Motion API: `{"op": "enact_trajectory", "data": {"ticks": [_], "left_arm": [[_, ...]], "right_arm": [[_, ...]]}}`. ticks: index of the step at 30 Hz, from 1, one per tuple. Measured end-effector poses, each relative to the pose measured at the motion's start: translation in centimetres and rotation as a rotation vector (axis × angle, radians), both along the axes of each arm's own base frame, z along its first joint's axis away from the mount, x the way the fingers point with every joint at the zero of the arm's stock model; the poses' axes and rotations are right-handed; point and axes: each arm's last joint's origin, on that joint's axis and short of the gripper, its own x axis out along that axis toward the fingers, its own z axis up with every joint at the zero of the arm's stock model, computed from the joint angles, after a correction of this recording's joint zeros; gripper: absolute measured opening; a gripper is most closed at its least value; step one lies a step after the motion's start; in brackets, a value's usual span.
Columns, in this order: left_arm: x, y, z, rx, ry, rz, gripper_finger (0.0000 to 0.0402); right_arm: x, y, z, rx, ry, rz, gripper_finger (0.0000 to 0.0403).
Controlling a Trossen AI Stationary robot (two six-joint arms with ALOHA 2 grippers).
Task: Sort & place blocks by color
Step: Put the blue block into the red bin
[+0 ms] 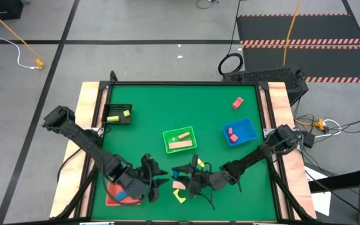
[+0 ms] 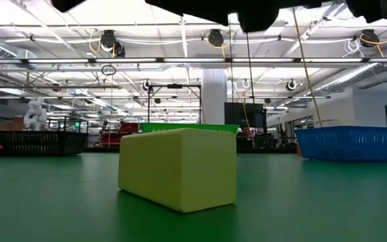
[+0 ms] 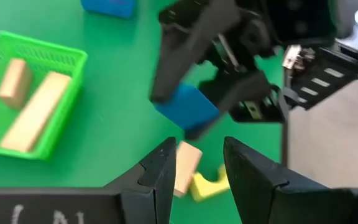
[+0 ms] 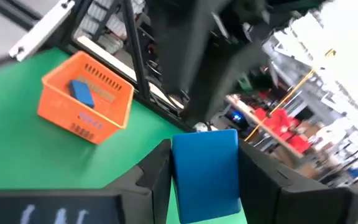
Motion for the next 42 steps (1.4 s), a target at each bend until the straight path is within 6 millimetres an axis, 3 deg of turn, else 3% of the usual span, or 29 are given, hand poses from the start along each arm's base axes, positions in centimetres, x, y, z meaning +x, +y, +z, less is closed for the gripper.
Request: {"op": "enact_trajectory", "data": {"ticks": [8,20,26,33,40,42], "left_arm": [[1.3,1.9,0.0,0.057,0.004,0.027,0.0143],[3.1,5.5,0.1,0.075,-0.014,0.191,0.0253],[4.2,7.7,-0.3,0.068,0.004,0.261,0.0274],[5.1,9.6,-0.9,0.08,0.036,0.303,0.0229],[5.4,10.2,-0.8,0.108,0.043,0.271,0.0088],[5.4,10.1,-0.8,0.126,0.049,0.252,0.0081]], "right_arm": [[0.0,-0.5,0.0,-0.177,0.041,-0.121,0.0129],[1.0,-2.7,0.0,-0.37,0.102,-0.232,0.0131],[1.6,-4.2,0.3,-0.437,0.109,-0.278,0.0131],[1.9,-5.2,0.5,-0.485,0.112,-0.305,0.0131],[1.9,-5.2,0.5,-0.42,0.095,-0.313,0.0134],[1.9,-5.2,0.5,-0.346,0.072,-0.313,0.0139]]}}
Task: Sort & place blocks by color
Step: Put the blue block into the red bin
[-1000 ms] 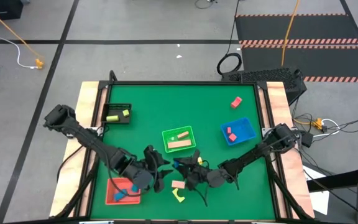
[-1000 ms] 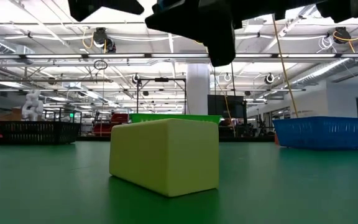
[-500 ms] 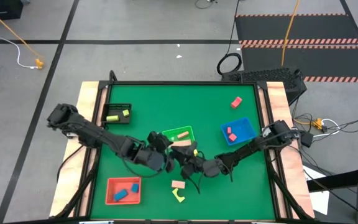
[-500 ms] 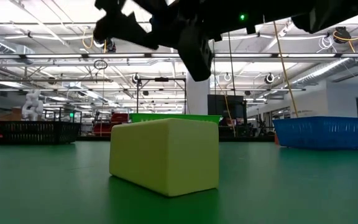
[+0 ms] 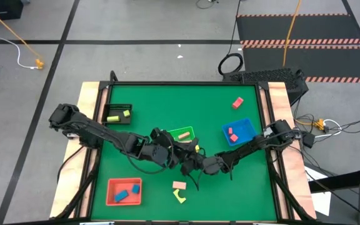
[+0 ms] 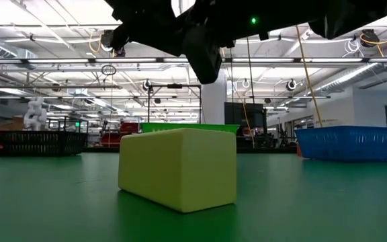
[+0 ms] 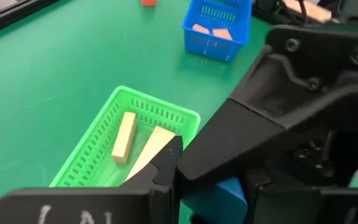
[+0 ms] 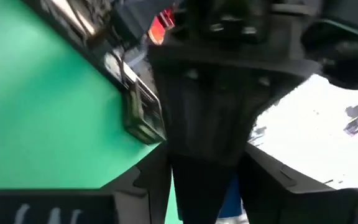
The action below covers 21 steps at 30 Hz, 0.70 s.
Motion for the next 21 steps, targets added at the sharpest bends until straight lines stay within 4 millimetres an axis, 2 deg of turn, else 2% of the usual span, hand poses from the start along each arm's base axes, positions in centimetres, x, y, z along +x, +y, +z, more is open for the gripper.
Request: {"op": "enact_trajectory", "data": {"ticks": [4,12,17,21], "left_arm": [[-0.1,-0.4,0.0,0.008,0.014,-0.033,0.0081],[-0.3,-0.8,-0.1,0.031,0.026,-0.053,0.0081],[-0.5,-1.0,-0.3,0.02,0.054,-0.072,0.0081],[-1.3,-1.4,-0.8,0.008,0.131,-0.076,0.0081]], "right_arm": [[-0.1,0.3,-0.1,0.177,-0.08,0.021,0.016],[-0.5,1.4,-0.1,0.389,-0.175,0.048,0.0232],[-0.9,2.3,-0.7,0.542,-0.184,0.046,0.0267],[-1.8,3.6,-2.0,0.682,-0.153,0.034,0.0278]]}}
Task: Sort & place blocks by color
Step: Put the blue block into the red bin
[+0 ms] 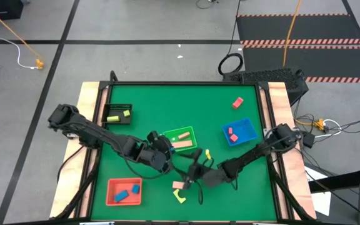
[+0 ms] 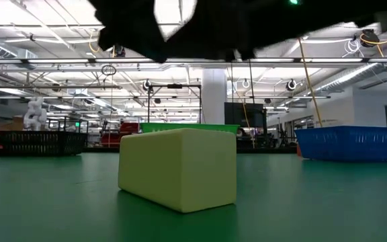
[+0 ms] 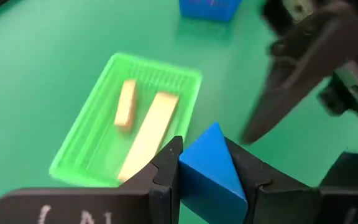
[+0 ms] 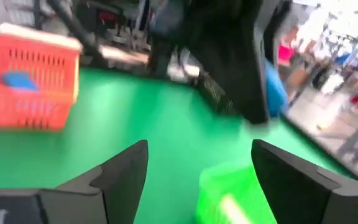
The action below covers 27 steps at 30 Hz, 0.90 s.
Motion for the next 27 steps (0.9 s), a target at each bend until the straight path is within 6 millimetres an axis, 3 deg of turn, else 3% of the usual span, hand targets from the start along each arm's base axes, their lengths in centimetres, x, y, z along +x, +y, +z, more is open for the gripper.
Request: {"op": "enact_trajectory", "data": {"ticks": [9,17,22,27], "left_arm": [[-3.8,-3.5,-1.4,-0.119,0.266,-0.086,0.0081],[-7.8,-8.9,-1.7,-0.33,0.408,-0.187,0.0081],[-10.8,-11.8,-1.8,-0.458,0.517,-0.201,0.0082],[-13.6,-13.0,-2.0,-0.467,0.59,-0.085,0.0084]], "right_arm": [[-2.6,3.4,-1.5,0.28,-0.003,-0.023,0.0278],[-3.9,6.0,-1.8,0.662,0.034,0.177,0.0277],[-4.2,6.1,-2.3,0.641,0.083,0.165,0.0277],[-4.0,5.2,-2.9,0.594,0.14,0.121,0.0277]]}}
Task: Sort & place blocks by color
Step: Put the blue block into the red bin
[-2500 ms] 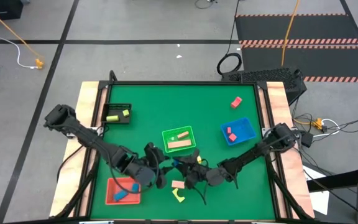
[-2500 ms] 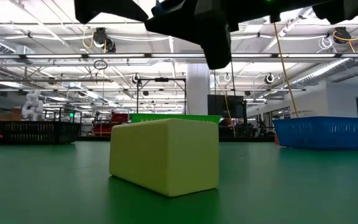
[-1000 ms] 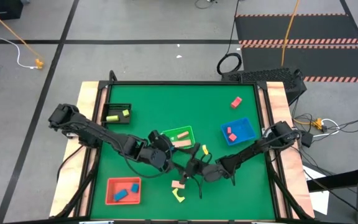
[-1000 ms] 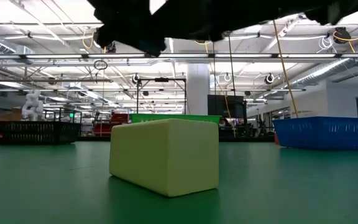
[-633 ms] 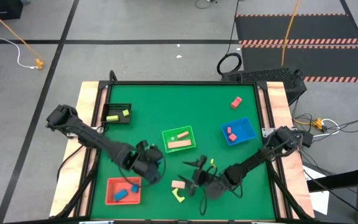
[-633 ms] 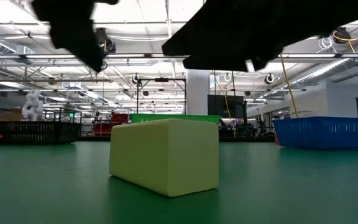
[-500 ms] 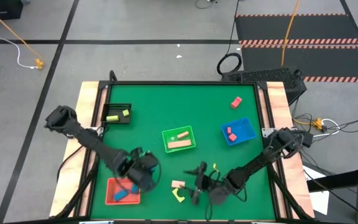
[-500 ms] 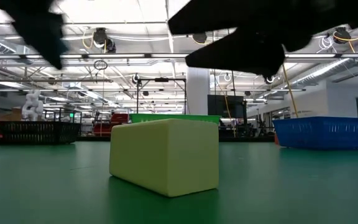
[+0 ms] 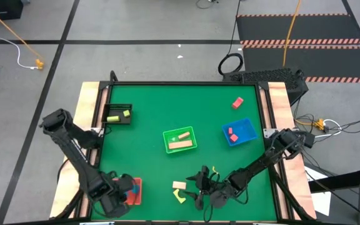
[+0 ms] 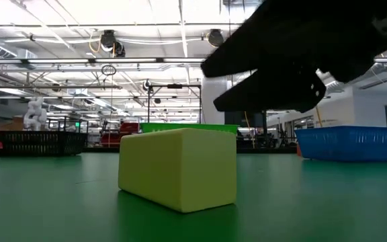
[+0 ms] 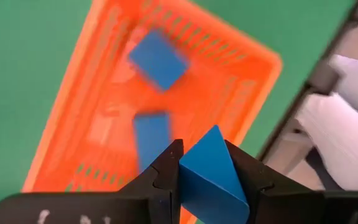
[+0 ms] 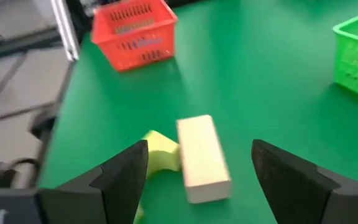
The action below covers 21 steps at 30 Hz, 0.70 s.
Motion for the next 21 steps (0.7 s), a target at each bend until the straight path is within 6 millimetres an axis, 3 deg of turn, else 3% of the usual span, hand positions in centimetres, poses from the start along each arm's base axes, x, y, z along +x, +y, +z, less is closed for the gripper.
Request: {"op": "enact_trajectory", "data": {"ticks": [5,13,21], "left_arm": [[-1.4,-0.3,-0.1,0.066,0.005,0.068,0.0085],[-1.7,-0.5,-0.1,0.07,-0.019,0.085,0.0093],[-1.8,-0.6,-0.1,0.07,-0.019,0.084,0.0183]], "right_arm": [[0.3,-0.6,-0.2,-0.069,0.025,0.008,0.0277],[0.5,-0.9,-0.5,-0.079,0.032,0.004,0.0277],[0.6,-0.7,-2.7,-0.055,0.083,0.008,0.0277]]}}
